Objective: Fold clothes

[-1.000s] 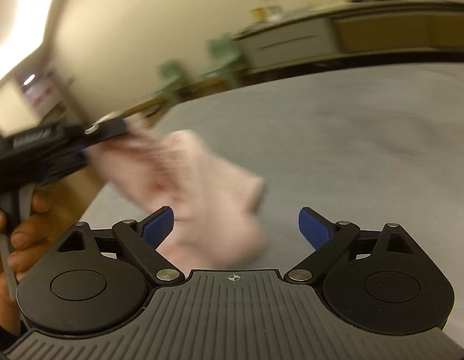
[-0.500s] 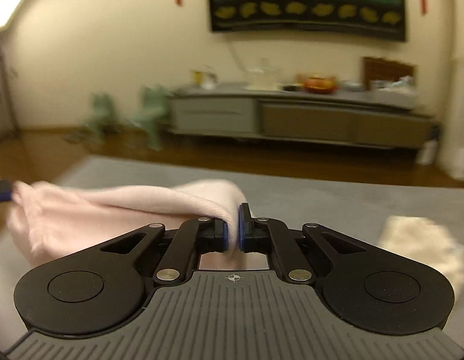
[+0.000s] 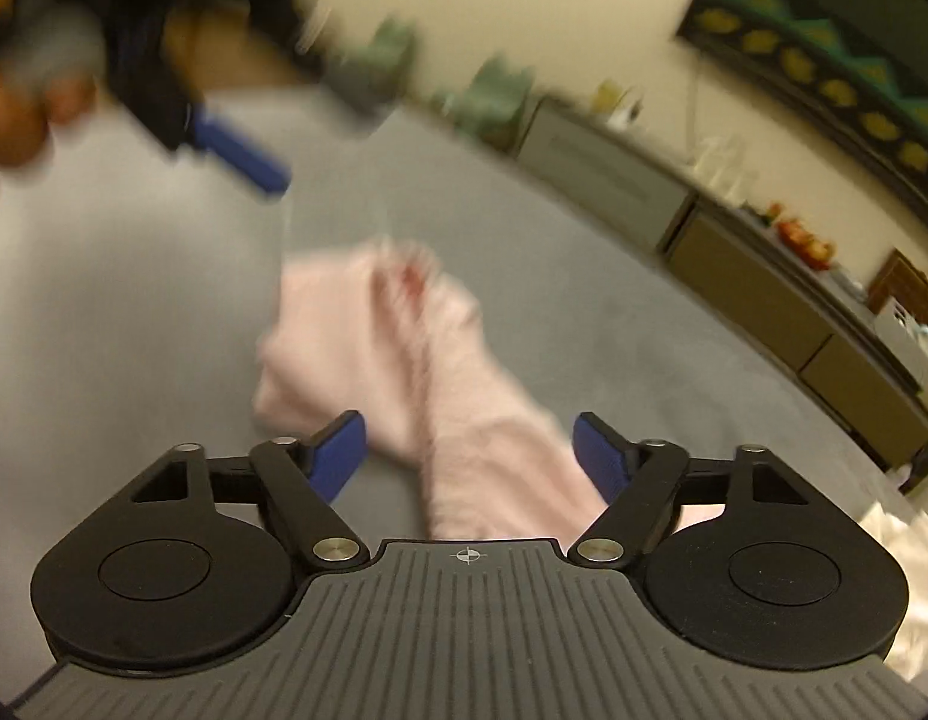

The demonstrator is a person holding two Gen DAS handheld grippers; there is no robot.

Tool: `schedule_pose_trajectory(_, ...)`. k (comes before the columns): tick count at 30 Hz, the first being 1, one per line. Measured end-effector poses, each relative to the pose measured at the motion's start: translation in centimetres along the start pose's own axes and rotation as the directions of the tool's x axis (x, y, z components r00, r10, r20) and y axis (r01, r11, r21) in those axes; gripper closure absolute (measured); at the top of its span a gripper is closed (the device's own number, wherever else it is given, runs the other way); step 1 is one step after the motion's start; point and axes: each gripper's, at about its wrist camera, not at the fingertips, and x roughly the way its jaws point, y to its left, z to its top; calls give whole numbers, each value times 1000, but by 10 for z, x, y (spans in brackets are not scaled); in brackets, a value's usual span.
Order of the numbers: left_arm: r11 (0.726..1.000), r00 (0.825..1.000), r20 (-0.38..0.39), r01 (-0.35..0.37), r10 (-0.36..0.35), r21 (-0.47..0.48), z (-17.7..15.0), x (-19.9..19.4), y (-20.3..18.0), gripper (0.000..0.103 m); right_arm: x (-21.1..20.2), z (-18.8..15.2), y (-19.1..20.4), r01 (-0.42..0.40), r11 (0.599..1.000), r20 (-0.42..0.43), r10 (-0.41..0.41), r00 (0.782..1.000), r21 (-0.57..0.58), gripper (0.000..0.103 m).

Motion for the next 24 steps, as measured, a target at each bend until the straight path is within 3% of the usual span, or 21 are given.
schedule_pose_trajectory(1, 1000, 1000, -16, 12, -12, -13, -3, 6, 2, 13, 14, -1, -1, -11, 1000, -52, 11, 999, 2, 66)
schedule_pose_trajectory(2, 1000, 999, -28, 21, -21, -22, -7, 11, 5, 13, 21, -1, -5, -13, 1000, -79, 15, 997, 28, 86)
schedule_pose_trajectory(3, 999, 999, -36, 25, -26, -29, -11, 16, 7, 12, 27, -1, -10, -16, 998, -100, 21, 995, 56, 89)
schedule_pose_trajectory(6, 999, 998, -54, 31, -34, -42, -18, 26, 8, 5, 6, 6, -23, -58, 983, -33, 64, 997, 174, 98)
schedule_pose_trajectory(9, 998, 996, -75, 48, -52, -48, -25, 37, 10, 5, -27, 14, -32, -174, 937, 72, 159, 985, 303, 99)
schedule_pose_trajectory(12, 998, 995, -93, 34, -38, -44, -35, 46, 12, 7, -45, 9, -22, -300, 882, 132, 270, 954, 363, 99)
schedule_pose_trajectory(14, 999, 994, -107, -4, -1, -45, -44, 53, 18, 38, -50, 4, -14, -354, 855, 150, 321, 935, 380, 99)
schedule_pose_trajectory(15, 998, 992, -125, -20, 14, -51, -46, 58, 22, 81, -50, 0, -12, -370, 847, 152, 337, 929, 382, 99)
schedule_pose_trajectory(16, 998, 991, -136, -29, 22, -52, -47, 61, 25, 93, -52, -4, -10, -368, 849, 145, 338, 930, 378, 99)
schedule_pose_trajectory(17, 998, 990, -136, -32, 25, -49, -47, 62, 25, 93, -53, -9, -8, -367, 851, 138, 340, 930, 376, 98)
schedule_pose_trajectory(18, 1000, 993, -120, -8, 4, -29, -43, 57, 22, 93, -55, -14, -9, -369, 847, 136, 343, 929, 384, 92)
schedule_pose_trajectory(20, 996, 995, -61, 83, -81, 40, -29, 37, 7, 94, -61, -21, -20, -363, 837, 148, 332, 932, 410, 74)
schedule_pose_trajectory(22, 978, 985, 8, 171, -173, 121, -14, -6, -3, 93, -72, -33, -34, -343, 820, 177, 294, 939, 459, 53)
schedule_pose_trajectory(24, 971, 980, 49, 185, -194, 152, -10, -51, 14, 93, -81, -46, -51, -327, 793, 181, 273, 945, 514, 53)
